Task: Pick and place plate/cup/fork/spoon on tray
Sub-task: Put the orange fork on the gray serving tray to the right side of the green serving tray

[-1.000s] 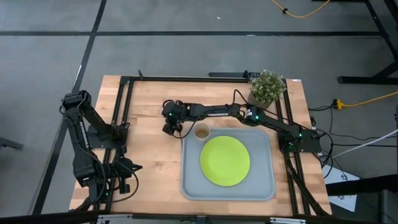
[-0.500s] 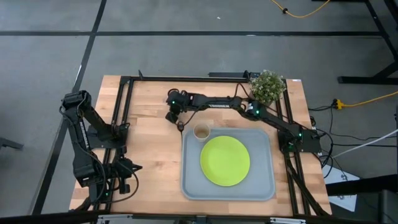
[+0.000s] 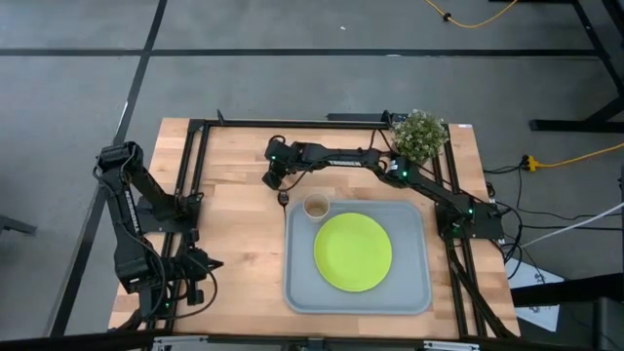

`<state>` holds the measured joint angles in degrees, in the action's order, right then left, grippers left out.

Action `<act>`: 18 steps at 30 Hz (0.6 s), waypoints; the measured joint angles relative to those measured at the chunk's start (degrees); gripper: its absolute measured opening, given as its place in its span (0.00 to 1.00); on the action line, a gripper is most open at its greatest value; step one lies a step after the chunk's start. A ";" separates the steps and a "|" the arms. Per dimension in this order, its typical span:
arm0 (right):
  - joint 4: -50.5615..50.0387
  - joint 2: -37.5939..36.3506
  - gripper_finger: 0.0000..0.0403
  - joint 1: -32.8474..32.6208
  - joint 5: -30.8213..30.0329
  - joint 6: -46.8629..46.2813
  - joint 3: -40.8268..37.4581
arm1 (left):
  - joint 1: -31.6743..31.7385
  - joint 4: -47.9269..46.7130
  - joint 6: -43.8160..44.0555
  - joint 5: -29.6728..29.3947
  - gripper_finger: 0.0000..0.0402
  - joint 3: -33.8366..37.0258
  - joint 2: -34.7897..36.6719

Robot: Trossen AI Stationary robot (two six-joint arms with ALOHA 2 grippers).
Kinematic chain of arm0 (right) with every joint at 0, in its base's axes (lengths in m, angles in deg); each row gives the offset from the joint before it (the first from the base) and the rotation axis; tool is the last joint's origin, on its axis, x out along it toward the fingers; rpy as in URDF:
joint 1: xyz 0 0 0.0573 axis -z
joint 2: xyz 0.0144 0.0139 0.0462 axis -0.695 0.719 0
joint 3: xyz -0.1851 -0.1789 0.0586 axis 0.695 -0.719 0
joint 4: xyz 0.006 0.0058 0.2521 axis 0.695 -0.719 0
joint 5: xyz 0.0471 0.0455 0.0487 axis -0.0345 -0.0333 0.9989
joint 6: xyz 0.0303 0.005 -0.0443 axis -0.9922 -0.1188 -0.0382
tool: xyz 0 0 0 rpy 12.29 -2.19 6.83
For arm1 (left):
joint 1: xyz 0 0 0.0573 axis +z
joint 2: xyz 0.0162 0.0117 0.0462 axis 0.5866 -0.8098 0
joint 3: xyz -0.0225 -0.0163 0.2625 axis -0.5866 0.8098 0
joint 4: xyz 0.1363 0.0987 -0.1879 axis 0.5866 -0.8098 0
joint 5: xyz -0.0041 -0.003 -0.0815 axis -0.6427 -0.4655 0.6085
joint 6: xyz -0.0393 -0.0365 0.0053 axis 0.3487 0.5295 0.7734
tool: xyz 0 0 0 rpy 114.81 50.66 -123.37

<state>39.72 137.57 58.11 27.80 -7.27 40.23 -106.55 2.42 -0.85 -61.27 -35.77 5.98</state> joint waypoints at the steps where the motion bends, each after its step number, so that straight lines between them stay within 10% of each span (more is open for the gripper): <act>1: -0.80 0.01 0.23 -0.06 0.02 -0.37 -0.04 | 0.00 0.00 0.00 0.00 0.00 0.00 0.00; 18: -3.86 -0.04 0.11 -0.94 0.81 -1.19 0.04 | 0.00 0.83 0.00 0.00 0.00 0.00 0.00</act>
<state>35.87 137.52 57.17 28.62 -8.46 40.26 -106.55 3.25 -0.85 -61.27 -35.77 5.98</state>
